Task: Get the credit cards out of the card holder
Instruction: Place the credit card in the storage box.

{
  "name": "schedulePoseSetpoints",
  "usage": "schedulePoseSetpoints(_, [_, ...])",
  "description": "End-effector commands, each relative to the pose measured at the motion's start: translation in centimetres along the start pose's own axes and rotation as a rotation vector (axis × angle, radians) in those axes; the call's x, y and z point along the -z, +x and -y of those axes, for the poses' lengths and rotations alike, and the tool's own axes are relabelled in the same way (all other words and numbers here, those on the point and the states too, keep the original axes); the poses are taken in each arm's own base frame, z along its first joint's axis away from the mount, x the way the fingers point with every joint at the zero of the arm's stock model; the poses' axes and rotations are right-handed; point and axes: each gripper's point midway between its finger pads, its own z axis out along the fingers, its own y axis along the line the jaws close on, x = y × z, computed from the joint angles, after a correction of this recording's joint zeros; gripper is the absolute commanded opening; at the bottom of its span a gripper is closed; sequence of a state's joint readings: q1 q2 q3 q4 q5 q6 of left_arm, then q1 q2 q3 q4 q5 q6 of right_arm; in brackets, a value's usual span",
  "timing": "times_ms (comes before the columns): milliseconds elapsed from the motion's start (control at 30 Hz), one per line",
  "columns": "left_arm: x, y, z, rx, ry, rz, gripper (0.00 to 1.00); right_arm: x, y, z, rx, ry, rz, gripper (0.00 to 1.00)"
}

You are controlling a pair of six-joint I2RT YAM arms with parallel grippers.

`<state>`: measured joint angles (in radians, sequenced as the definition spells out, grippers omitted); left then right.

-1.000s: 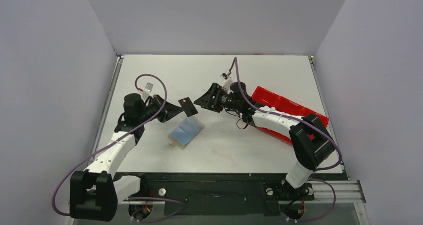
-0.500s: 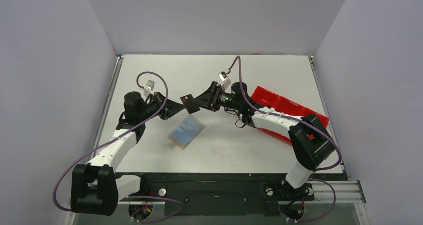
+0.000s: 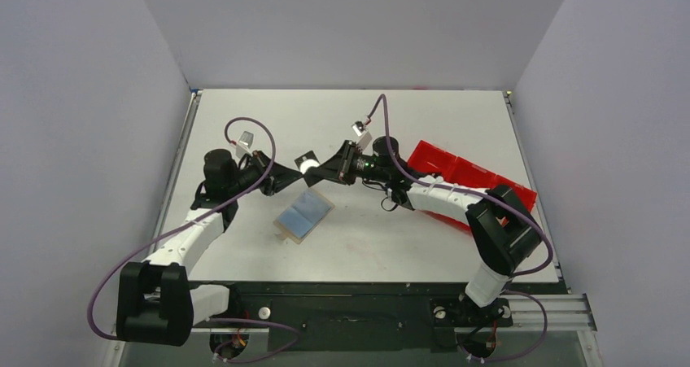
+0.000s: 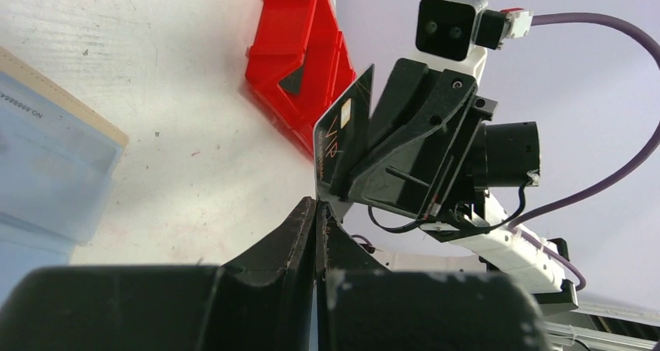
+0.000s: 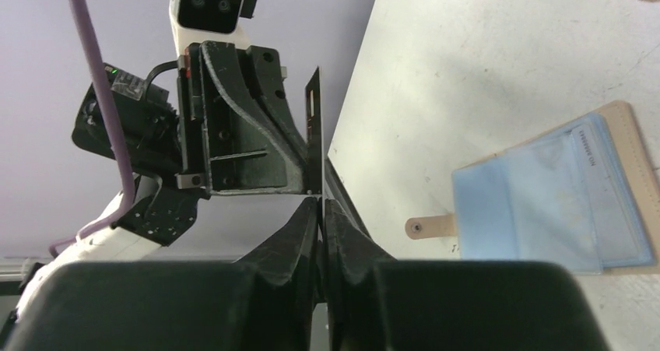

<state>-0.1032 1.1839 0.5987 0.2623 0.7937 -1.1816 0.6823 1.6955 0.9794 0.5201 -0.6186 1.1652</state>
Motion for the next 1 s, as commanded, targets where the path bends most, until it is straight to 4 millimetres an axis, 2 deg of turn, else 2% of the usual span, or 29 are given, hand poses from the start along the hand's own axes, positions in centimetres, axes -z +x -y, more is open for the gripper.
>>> schedulePoseSetpoints(0, [0.0,-0.3,1.0,-0.070,0.011,-0.015,0.00,0.0,-0.9,-2.4,0.053,-0.056,0.024,0.00])
schedulePoseSetpoints(67, [0.0,-0.4,0.8,-0.074,-0.003,-0.011,0.07,0.0,-1.0,-2.1,0.061,-0.037,0.028,0.00])
schedulePoseSetpoints(167, [0.1,-0.4,0.2,-0.078,-0.039,-0.008,0.23,0.3,-1.1,-1.5,0.080,0.010,0.041,0.00])
schedulePoseSetpoints(233, [0.1,-0.5,-0.1,-0.085,-0.064,-0.005,0.29,0.6,-1.3,-0.9,0.093,0.053,0.050,0.00])
schedulePoseSetpoints(400, [0.5,-0.9,-1.3,-0.095,-0.164,0.022,0.33,2.1,-2.2,0.2,0.123,0.161,0.112,0.00])
schedulePoseSetpoints(433, [0.7,-0.8,-1.6,-0.094,-0.188,0.018,0.33,2.6,-2.6,1.3,0.116,0.213,0.137,0.00])
schedulePoseSetpoints(467, [0.8,-1.0,-1.8,-0.098,-0.204,0.031,0.33,3.2,-3.1,1.2,0.118,0.226,0.162,0.00])
schedulePoseSetpoints(500, [0.9,-1.0,-2.0,-0.101,-0.222,0.032,0.33,3.9,-3.4,2.4,0.111,0.278,0.190,0.00])
schedulePoseSetpoints(533, [1.0,-1.2,-2.2,-0.104,-0.238,0.044,0.33,4.8,-4.6,2.5,0.115,0.311,0.244,0.00])
schedulePoseSetpoints(567, [1.1,-1.2,-2.3,-0.110,-0.252,0.044,0.33,5.6,-4.4,3.7,0.108,0.363,0.246,0.00])
schedulePoseSetpoints(600, [1.1,-1.3,-2.5,-0.120,-0.264,0.051,0.33,6.7,-5.4,3.8,0.115,0.394,0.297,0.00])
schedulePoseSetpoints(633, [1.3,-1.3,-2.5,-0.121,-0.276,0.052,0.33,7.6,-5.3,4.9,0.110,0.443,0.300,0.00])
schedulePoseSetpoints(667, [1.3,-1.5,-2.8,-0.132,-0.292,0.059,0.33,8.7,-6.3,4.9,0.115,0.468,0.349,0.00])
schedulePoseSetpoints(700, [1.4,-1.4,-2.8,-0.133,-0.306,0.056,0.33,9.6,-5.9,6.0,0.105,0.519,0.348,0.00])
schedulePoseSetpoints(867, [1.5,-1.5,-3.4,-0.166,-0.374,0.062,0.33,14.5,-7.7,8.6,0.100,0.700,0.465,0.00])
schedulePoseSetpoints(967, [1.6,-1.4,-3.7,-0.170,-0.400,0.060,0.33,16.7,-7.8,10.4,0.092,0.799,0.494,0.00])
